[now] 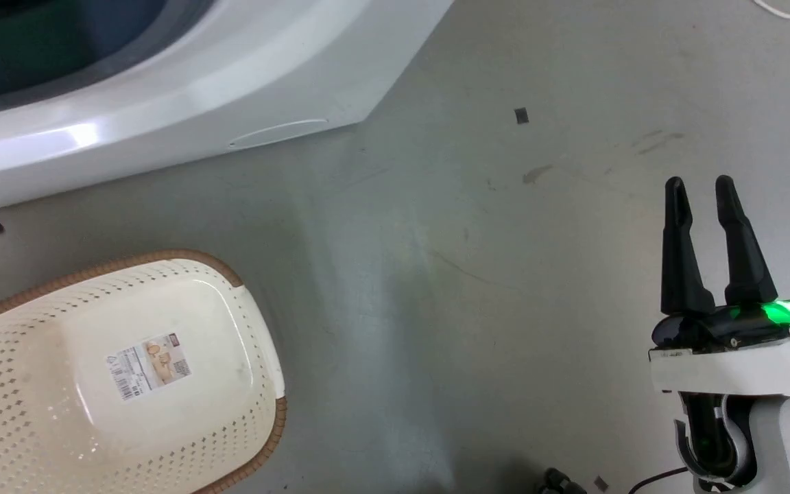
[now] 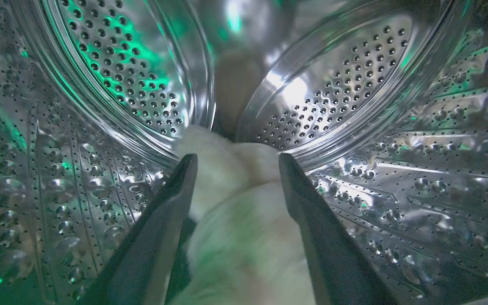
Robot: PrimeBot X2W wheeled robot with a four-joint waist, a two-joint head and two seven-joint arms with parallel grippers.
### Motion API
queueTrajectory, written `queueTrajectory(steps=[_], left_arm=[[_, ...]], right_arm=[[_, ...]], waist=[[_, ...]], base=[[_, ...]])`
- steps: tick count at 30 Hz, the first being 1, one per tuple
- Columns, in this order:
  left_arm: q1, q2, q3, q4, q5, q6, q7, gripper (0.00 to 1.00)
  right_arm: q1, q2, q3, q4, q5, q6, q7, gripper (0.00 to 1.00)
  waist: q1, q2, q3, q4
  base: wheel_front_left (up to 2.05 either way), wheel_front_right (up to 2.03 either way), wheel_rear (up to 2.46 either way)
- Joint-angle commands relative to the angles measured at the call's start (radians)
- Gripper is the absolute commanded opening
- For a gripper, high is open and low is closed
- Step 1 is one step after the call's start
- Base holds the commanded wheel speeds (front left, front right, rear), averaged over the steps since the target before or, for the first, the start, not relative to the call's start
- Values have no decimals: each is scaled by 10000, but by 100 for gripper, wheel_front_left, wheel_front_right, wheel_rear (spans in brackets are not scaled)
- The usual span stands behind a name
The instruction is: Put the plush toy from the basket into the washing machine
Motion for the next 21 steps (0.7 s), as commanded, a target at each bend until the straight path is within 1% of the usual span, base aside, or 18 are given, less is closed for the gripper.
queueTrajectory(steps=[1, 7, 10, 14, 21], left_arm=[[261, -81, 29, -61, -51, -71, -55, 100], [1608, -382, 307, -429, -282, -466, -55, 100], [2455, -576, 463, -758, -319, -528, -55, 100], [3605, -910, 590, -1632, -139, -395, -55, 100], [5823, -1757, 719, -3334, 301, -149, -55, 100]], right_arm=[[-27, -2, -17, 32, -87, -7, -44, 100], [75, -2, 242, 239, -420, -7, -44, 100], [236, -2, 301, 329, -615, -7, -44, 100], [449, -2, -21, 477, -764, -7, -44, 100], [853, -2, -200, 630, -1408, -7, -44, 100]], waist=[[-1, 0, -199, 152], [-1, 0, -1112, 508], [-1, 0, -1580, 753], [-1, 0, -2176, 1127], [-1, 0, -3193, 1789]], base=[[0, 0, 0], [0, 0, 0], [0, 0, 0], [0, 0, 0], [0, 0, 0]])
